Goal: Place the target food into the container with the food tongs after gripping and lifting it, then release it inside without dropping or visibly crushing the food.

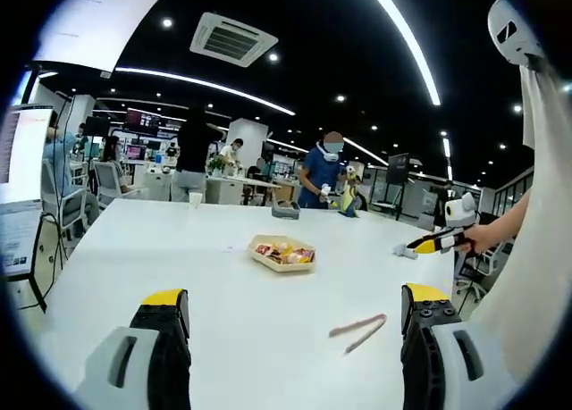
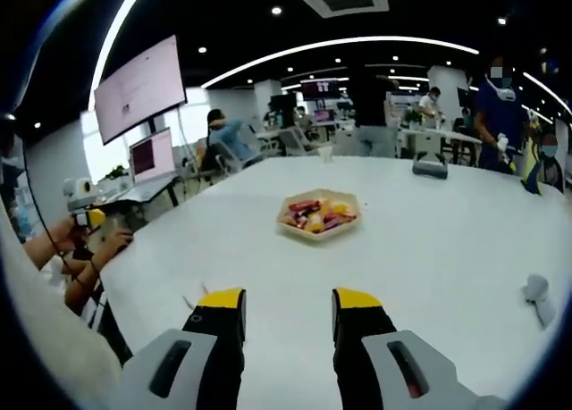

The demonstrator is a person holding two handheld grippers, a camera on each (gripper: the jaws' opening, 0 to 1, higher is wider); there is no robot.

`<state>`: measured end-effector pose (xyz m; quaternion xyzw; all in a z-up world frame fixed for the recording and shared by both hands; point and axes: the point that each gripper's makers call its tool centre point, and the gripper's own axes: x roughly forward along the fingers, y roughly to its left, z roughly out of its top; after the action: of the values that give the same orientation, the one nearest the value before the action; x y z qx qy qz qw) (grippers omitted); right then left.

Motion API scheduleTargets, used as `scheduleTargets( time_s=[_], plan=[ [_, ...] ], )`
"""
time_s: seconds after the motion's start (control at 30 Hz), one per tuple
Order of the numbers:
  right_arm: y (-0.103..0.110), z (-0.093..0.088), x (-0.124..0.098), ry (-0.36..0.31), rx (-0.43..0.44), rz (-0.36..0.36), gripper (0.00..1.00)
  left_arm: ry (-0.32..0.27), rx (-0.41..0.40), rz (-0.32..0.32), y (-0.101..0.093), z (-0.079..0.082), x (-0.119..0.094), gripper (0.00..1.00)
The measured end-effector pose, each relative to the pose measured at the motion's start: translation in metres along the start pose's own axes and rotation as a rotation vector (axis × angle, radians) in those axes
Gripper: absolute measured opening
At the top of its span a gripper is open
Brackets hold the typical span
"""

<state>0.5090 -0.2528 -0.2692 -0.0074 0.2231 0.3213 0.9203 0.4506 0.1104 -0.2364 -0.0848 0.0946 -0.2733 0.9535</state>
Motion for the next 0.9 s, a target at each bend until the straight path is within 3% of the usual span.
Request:
scheduleTargets(
  time_s=[0.6,0.9],
  plan=[
    [0.018,0.003,0.027,0.043,-0.037,0.032,0.37,-0.011,0.01,0.029,0.012,-0.001,-0.02,0.99],
    [0.02,0.001,0.028,0.05,-0.041,0.04,0.37,-0.025,0.004,0.042,0.015,-0.001,-0.024,0.99]
  ],
)
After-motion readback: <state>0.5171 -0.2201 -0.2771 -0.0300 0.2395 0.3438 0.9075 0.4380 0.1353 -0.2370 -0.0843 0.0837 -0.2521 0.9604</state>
